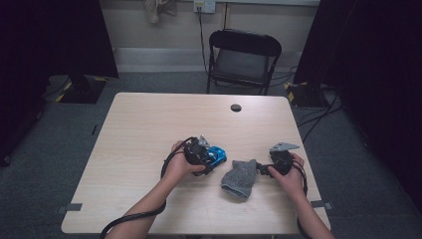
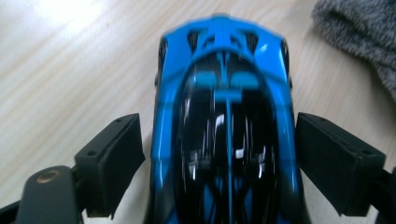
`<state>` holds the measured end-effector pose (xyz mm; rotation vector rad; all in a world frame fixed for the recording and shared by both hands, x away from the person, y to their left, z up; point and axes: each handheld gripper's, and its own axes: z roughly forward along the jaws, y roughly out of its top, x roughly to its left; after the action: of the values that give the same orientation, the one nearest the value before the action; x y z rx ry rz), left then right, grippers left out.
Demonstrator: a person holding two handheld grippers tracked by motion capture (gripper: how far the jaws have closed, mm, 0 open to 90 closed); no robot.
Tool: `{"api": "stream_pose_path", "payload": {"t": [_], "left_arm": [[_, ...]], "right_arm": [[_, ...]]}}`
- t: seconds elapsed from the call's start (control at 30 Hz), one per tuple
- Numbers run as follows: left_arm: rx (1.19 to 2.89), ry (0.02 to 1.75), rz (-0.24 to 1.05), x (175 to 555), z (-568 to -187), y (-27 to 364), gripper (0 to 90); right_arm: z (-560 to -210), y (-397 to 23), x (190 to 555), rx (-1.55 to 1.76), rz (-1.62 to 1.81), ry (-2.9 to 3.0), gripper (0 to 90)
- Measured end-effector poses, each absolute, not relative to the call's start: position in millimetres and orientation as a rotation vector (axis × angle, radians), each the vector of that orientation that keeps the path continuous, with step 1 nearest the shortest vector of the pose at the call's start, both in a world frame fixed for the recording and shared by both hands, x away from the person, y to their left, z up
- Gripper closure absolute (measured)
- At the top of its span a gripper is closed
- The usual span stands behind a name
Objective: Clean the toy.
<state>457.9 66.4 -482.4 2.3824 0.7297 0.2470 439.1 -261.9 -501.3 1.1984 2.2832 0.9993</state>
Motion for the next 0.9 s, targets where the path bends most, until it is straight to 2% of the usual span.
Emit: {"api": "stream_pose_path", "payload": {"t": [0.13, 0.2, 0.5, 0.67, 0.77, 0.9], "left_arm": [[2.353, 0.740, 0.242, 459, -489, 66, 15.1], [2.373, 0.707, 0.243, 458, -486, 64, 25.8], [2.367, 0.747, 0.221, 458, -485, 64, 26.0], [2.356, 0.761, 0.216, 460, -484, 62, 25.5], [2.346, 0.757, 0.235, 462, -484, 58, 16.4], [2.363, 0.734, 0.254, 465, -483, 50, 16.3]], "right_arm": [[-501, -262, 439, 1.199, 0.999, 2.283, 16.0], [-501, -262, 439, 1.199, 0.999, 2.283, 16.0], [-501, -262, 439, 1.199, 0.999, 2.283, 16.0], [-501, -262, 439, 1.199, 0.999, 2.283, 16.0], [-501, -262, 439, 1.199, 0.999, 2.283, 16.0], [-501, -262, 439, 1.199, 0.999, 2.283, 16.0]]}}
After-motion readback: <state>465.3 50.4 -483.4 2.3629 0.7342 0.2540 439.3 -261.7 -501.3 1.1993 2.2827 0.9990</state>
